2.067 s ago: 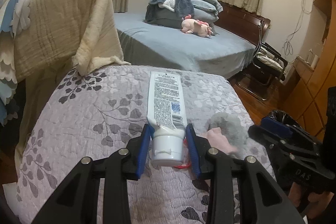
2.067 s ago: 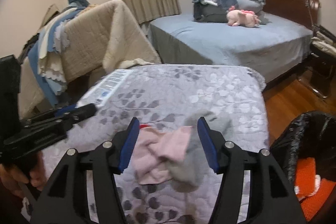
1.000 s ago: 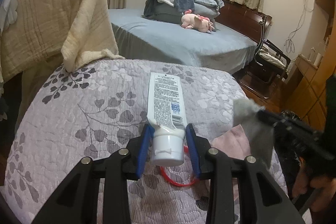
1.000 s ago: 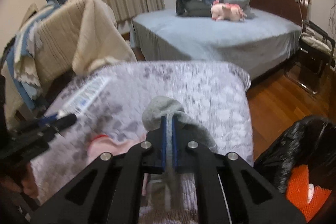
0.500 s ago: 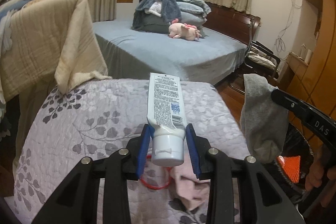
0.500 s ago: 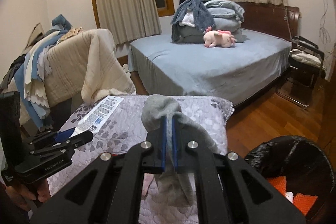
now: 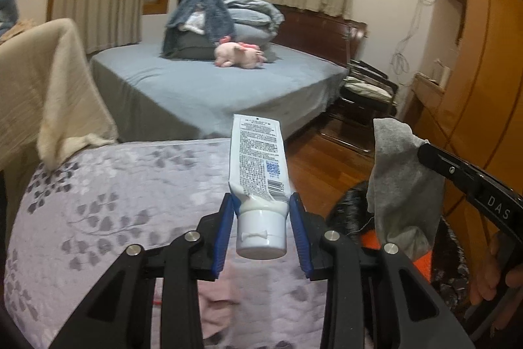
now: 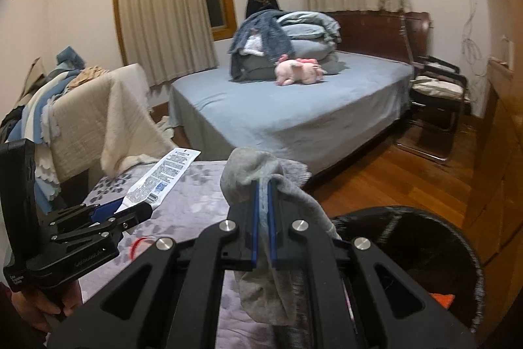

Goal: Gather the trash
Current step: 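Carry the grey sock over the black bin while the left tool carries the toothpaste tube, then open both tools over the bin to drop the sock and tube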

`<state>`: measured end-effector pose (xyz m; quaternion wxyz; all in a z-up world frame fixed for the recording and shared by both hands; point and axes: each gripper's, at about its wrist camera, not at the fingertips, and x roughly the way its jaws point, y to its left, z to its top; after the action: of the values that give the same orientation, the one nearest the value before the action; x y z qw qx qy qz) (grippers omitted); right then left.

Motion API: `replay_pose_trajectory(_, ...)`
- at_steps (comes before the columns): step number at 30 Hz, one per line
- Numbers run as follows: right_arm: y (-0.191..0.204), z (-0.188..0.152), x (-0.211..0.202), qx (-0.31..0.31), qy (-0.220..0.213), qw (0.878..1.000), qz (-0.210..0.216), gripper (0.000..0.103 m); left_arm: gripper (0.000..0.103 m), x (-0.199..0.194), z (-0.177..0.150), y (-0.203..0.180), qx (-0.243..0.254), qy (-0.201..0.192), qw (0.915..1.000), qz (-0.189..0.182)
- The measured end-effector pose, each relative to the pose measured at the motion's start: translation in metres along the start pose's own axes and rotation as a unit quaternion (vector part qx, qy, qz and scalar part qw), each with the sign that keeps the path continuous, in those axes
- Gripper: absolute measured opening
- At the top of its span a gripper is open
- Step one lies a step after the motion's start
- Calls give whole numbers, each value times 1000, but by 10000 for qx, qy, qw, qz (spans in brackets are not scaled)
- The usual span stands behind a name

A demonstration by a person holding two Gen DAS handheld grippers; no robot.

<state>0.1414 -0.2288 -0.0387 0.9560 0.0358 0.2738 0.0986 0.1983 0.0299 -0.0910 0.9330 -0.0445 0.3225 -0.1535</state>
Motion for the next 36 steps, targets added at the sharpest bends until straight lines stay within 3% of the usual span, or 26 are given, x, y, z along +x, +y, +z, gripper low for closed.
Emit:
replay_pose_trajectory(10,-56,-10,-31,239,-120,9975,-658,4,35,25,2,-74,416,100,9971,-631)
replay_pose_trajectory(22,-109,-36,-46,555,-1,9901,-1293,4,35,51,-5,-149,785,203,9909,-1070)
replay_pose_trajectory(30,-140,-52,-46,798,109,9842,-1578,4,35,64,-15,-186,1042,238,9851,-1345)
replay_pose_trajectory(36,-157,-64,-40,934,233,9806,-1710,5,35,82,-23,-201,1160,491,9804,-1512)
